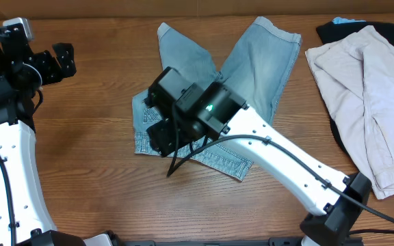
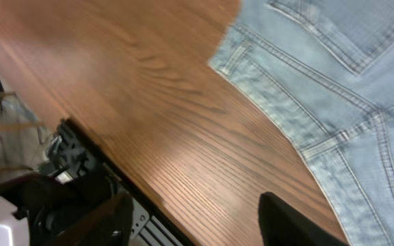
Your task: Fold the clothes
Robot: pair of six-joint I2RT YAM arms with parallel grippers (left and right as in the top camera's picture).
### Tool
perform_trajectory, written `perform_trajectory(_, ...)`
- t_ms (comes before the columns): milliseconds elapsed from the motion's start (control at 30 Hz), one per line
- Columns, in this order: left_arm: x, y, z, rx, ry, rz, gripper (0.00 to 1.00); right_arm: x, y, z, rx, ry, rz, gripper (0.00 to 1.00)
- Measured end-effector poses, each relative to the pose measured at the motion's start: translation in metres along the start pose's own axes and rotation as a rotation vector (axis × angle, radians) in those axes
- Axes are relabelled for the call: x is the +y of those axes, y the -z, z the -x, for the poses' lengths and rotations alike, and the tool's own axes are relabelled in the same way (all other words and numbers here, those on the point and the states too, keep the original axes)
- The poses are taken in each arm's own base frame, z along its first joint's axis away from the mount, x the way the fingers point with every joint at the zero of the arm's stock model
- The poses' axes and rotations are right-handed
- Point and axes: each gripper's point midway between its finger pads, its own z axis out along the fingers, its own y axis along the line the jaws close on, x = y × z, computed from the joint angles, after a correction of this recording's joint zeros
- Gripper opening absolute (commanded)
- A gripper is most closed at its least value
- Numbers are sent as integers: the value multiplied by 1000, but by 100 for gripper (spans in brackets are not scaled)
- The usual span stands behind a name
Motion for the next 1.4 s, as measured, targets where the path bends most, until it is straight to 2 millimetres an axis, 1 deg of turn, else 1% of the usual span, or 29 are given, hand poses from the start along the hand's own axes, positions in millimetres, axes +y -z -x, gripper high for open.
perform_trajectory(67,-3,0,-1,3,-15,-15,100,-19,5,3,-2,-62,-24,71)
perform_trajectory(100,-8,-1,-1,5,-28,-31,100,-33,9,4,3,-98,-42,75)
perform_trajectory(133,-13,-2,-2,7,-42,-47,100,-51,14,4,5,-152,-72,77)
perform_trajectory(200,-31,-5,-5,18,-87,-91,100,-86,24,5,2,-248,-131,79)
perform_trajectory(267,-55,-10,-10,31,-141,-140,100,-120,35,9,-21,-339,-181,80)
perform_trajectory(333,-84,-16,-18,48,-207,-197,100,-152,44,9,-41,-417,-221,80)
perform_trajectory(367,-96,-19,-21,56,-231,-217,100,-165,48,8,-46,-451,-236,80)
perform_trajectory(433,-123,-30,-30,68,-298,-254,100,-187,50,2,-42,-510,-261,80)
perform_trajectory(533,-155,-55,-41,65,-375,-297,100,-209,51,-8,-25,-572,-287,80)
perform_trajectory(667,-190,-99,-55,35,-437,-347,100,-224,47,-15,-13,-608,-297,80)
perform_trajectory(700,-198,-115,-61,24,-447,-362,100,-225,45,-16,-10,-611,-297,80)
perform_trajectory(833,-214,-159,-87,20,-451,-387,96,-227,40,-18,-3,-611,-298,80)
perform_trajectory(933,-223,-187,-117,51,-457,-403,95,-227,40,-19,-2,-612,-299,80)
perform_trajectory(1000,-229,-201,-135,65,-465,-416,94,-227,40,-19,-4,-611,-302,80)
perform_trajectory(1200,-244,-228,-187,125,-489,-435,95,-228,40,-19,-4,-611,-306,80)
perform_trajectory(1333,-242,-241,-215,175,-495,-427,95,-228,40,-18,-7,-611,-306,80)
perform_trajectory(1400,-235,-248,-225,194,-497,-400,96,-228,40,-18,-9,-610,-306,80)
